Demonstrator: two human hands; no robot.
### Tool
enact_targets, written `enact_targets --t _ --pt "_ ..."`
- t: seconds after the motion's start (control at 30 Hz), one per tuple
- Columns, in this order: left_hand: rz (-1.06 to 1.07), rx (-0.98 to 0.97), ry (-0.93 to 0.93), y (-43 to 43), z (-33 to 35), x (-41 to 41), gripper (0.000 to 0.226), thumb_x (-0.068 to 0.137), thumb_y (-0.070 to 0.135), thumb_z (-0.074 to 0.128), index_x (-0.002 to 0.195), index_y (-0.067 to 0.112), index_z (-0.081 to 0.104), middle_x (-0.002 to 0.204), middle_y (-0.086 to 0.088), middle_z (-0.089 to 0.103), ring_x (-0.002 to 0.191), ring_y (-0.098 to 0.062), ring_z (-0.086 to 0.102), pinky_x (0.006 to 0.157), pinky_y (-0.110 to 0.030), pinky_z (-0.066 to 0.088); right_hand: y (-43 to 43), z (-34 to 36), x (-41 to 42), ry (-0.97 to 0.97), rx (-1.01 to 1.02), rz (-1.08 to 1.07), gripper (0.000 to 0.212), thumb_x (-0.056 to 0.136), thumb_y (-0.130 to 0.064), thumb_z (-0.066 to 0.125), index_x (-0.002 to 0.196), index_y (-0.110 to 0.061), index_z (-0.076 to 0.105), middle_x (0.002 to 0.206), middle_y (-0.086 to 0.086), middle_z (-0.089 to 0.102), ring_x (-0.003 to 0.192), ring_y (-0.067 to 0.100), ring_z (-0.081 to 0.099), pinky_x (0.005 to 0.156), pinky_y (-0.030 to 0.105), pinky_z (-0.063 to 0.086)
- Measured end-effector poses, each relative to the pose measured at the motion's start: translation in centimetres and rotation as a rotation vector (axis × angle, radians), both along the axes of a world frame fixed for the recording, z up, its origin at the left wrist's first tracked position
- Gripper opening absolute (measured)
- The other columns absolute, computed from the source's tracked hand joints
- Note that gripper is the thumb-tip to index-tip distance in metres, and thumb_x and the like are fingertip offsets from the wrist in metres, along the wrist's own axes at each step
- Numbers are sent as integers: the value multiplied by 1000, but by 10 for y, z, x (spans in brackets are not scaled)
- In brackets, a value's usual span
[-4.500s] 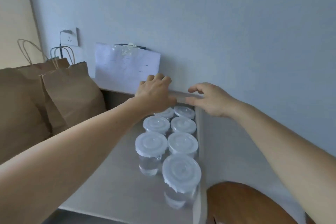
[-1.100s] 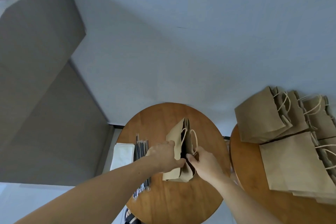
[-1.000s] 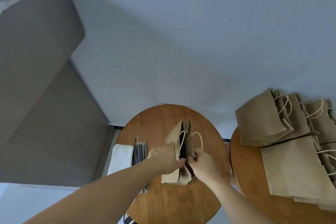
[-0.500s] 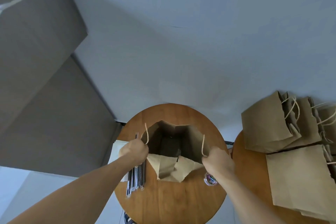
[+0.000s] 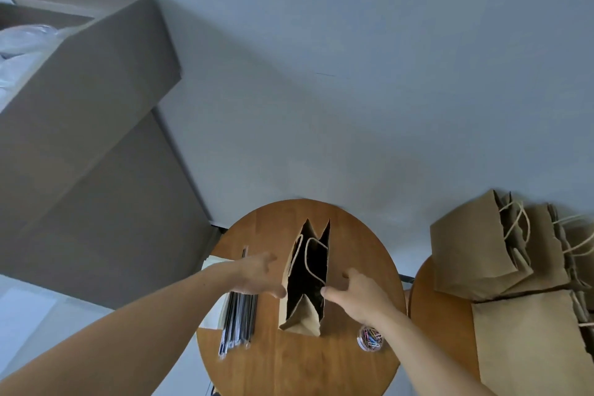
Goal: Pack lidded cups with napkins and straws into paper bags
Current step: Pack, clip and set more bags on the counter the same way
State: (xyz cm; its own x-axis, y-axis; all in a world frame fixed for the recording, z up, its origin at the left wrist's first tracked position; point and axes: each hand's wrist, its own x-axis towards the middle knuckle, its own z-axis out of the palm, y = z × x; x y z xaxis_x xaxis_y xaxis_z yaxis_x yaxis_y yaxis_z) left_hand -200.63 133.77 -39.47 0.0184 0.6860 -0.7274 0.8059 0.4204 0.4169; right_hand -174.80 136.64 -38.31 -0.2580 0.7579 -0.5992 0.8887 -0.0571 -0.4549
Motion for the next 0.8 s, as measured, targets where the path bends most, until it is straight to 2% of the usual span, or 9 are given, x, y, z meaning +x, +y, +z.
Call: enact_targets --t 0.07,0.1,0.17,0.23,0.3,0.37,0.57,0.8 --pt "-64 13 49 7 18 -8 106 59 63 72 149 30 28 144 -1 47 126 -24 51 102 -39 46 9 11 0 27 1 21 81 82 -61 58 150 -26 30 153 -1 40 135 23 45 106 39 43" --pt "-88 55 103 11 29 -10 97 65 58 72 148 25 32 139 0 52 122 -24 54 100 -40 48 15 18 -1 25 25 35 79 84 -56 57 151 -26 29 154 -1 40 136 23 45 107 40 43" --pt "-112 209 238 19 52 -12 70 77 47 66 137 20 44 124 -3 58 108 -24 57 93 -43 52 28 34 -7 22 124 45 74 88 -50 53 152 -24 28 155 -1 37 138 23 42 108 40 41" --pt "-109 357 392 27 78 -13 57 82 40 58 132 15 47 127 -7 55 109 -27 52 96 -45 49 42 53 -18 31 247 52 67 92 -44 50 151 -21 30 156 1 36 139 23 39 109 40 39" --pt "-110 440 481 32 102 -16 61 89 41 53 143 16 39 142 -8 45 128 -29 43 104 -45 41 56 74 -33 47 346 97 62 94 -41 48 150 -19 34 154 2 37 138 23 39 109 39 39" --pt "-93 493 525 34 124 -20 64 93 43 50 148 17 33 149 -7 39 136 -28 36 108 -44 38 66 92 -49 53 417 165 59 95 -41 47 148 -17 36 152 3 38 137 23 38 108 38 37" --pt "55 600 589 26 192 -51 66 91 46 52 148 19 34 148 -5 40 134 -27 38 107 -43 38 89 146 -108 86 540 353 59 96 -44 46 148 -17 37 152 2 38 138 23 35 108 40 35" --pt "253 781 689 -12 276 -125 65 86 44 55 145 22 37 146 -4 41 134 -27 36 105 -41 36 87 224 -201 183 683 481 58 95 -46 49 144 -15 43 148 5 42 137 24 36 108 38 34"
